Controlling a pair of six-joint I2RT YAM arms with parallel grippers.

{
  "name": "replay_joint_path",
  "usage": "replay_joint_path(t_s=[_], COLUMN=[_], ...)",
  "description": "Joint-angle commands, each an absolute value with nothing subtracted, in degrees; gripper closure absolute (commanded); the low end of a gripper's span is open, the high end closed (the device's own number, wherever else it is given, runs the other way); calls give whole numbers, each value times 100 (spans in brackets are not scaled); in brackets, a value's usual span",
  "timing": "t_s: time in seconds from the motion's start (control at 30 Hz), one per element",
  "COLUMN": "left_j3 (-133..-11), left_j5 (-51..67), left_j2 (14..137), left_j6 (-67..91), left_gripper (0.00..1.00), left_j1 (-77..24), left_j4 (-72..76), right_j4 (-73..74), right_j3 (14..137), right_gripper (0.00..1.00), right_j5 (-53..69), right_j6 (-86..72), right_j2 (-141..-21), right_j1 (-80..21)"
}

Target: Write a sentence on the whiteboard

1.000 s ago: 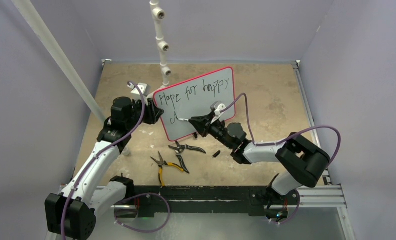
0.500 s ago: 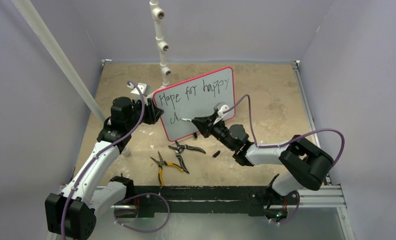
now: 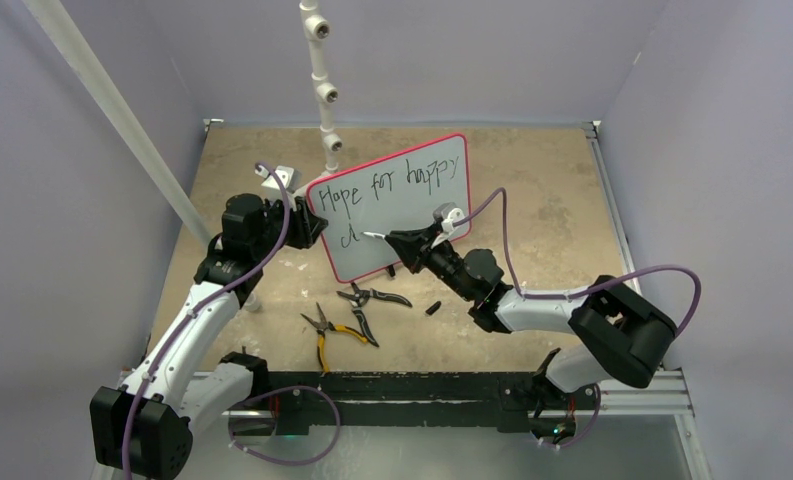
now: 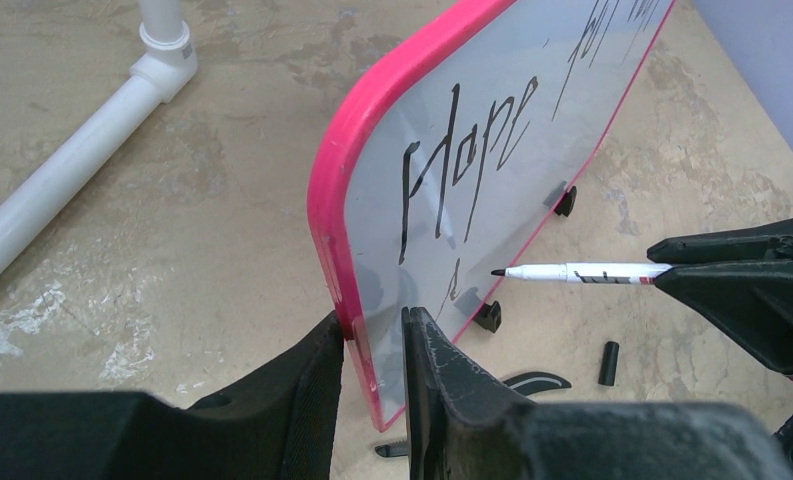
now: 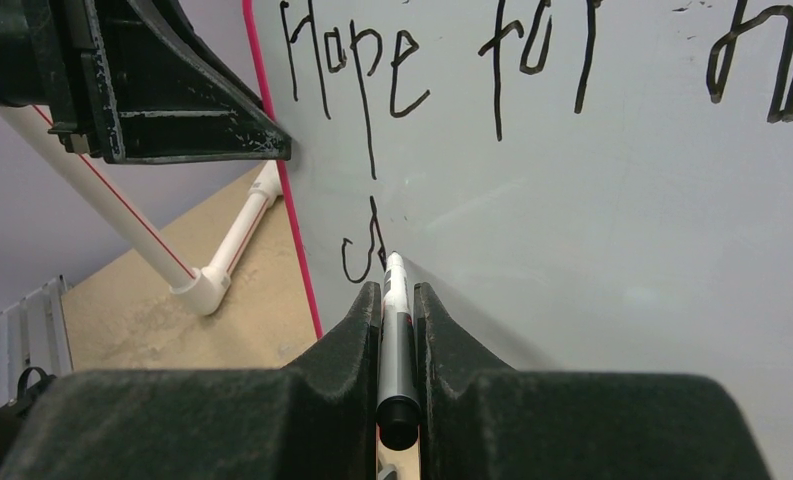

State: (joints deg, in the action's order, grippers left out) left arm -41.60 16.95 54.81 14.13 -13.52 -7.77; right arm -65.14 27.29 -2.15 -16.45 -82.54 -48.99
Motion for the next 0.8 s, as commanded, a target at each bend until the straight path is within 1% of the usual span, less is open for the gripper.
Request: replay_joint_path(t_s=[0.0, 0.27, 0.77], left_j3=[-4210, -4210, -4218], left_j5=[1772, 1775, 1795], left_j2=[5458, 5466, 5485], left_j6=[1380, 1372, 1351], left_gripper=[73, 74, 74], left_j1=[-1327, -1327, -1327], left_j4=[-606, -615, -615], right_j4=[-6645, -6627, -6869], right_j3=[2795, 2859, 2972], right_gripper=[100, 100, 100], right_j5=[-481, -524, -84], right_j6=[-1652, -1663, -1465], right_j2=[-8253, -8344, -8465], right_j1=[-4870, -4784, -4713])
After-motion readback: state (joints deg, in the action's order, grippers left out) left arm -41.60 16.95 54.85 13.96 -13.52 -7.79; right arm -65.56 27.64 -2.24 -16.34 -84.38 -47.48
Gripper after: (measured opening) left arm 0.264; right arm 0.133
